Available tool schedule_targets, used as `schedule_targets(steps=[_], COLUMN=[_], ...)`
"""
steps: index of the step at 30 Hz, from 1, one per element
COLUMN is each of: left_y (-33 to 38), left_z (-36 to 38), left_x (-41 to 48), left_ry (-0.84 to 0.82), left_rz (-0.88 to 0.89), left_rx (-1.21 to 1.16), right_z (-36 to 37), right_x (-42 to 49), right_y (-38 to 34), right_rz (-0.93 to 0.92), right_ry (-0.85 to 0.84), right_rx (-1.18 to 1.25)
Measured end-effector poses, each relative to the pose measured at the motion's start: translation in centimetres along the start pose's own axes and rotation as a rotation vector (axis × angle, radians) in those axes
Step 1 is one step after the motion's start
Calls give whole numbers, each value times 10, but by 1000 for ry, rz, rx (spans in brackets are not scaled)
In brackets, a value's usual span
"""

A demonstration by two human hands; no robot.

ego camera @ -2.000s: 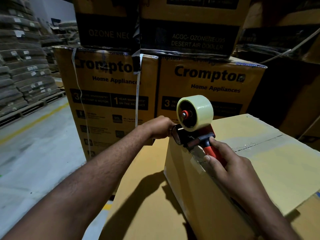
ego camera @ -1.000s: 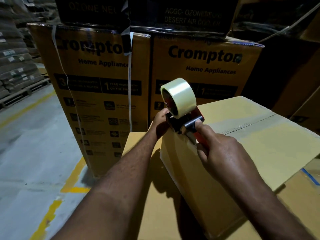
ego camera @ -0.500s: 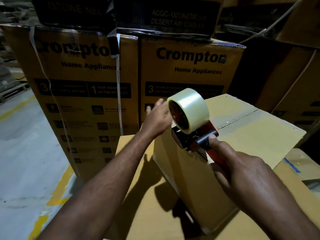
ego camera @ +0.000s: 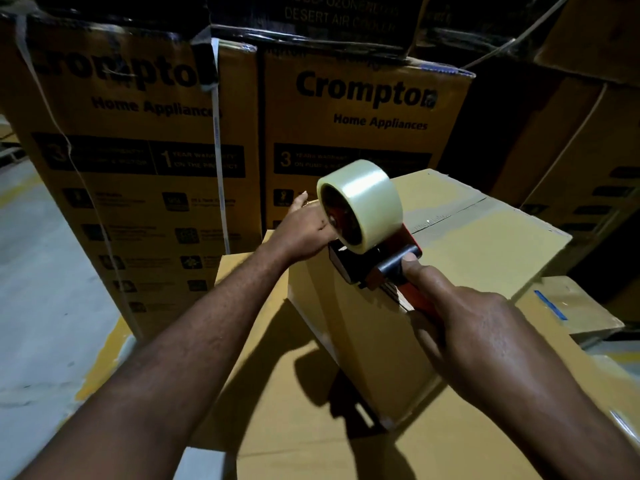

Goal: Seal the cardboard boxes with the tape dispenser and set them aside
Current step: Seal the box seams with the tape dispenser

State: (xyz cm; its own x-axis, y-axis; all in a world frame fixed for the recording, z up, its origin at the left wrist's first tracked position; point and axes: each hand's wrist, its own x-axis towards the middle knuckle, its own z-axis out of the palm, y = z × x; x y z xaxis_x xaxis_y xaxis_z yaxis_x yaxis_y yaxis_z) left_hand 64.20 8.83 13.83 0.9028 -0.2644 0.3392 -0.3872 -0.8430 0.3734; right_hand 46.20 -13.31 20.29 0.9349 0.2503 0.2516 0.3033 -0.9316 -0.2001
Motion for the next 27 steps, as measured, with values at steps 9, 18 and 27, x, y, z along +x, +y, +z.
schedule_targets(steps=[9,18,27], left_y=[22,87,83], left_z=[-1,44,42], left_x=[-2,-33,-33], left_ry=[-31,154,176], left_rz=[-118,-377,-160], left_rx=[12,-621,-126], right_z=[-35,-22,-38], right_x=[-67,-70,-124], right_y=[23,36,74], right_rz=[65,-9,6], right_ry=[-76,-1,-8], right_rx=[-59,36,95])
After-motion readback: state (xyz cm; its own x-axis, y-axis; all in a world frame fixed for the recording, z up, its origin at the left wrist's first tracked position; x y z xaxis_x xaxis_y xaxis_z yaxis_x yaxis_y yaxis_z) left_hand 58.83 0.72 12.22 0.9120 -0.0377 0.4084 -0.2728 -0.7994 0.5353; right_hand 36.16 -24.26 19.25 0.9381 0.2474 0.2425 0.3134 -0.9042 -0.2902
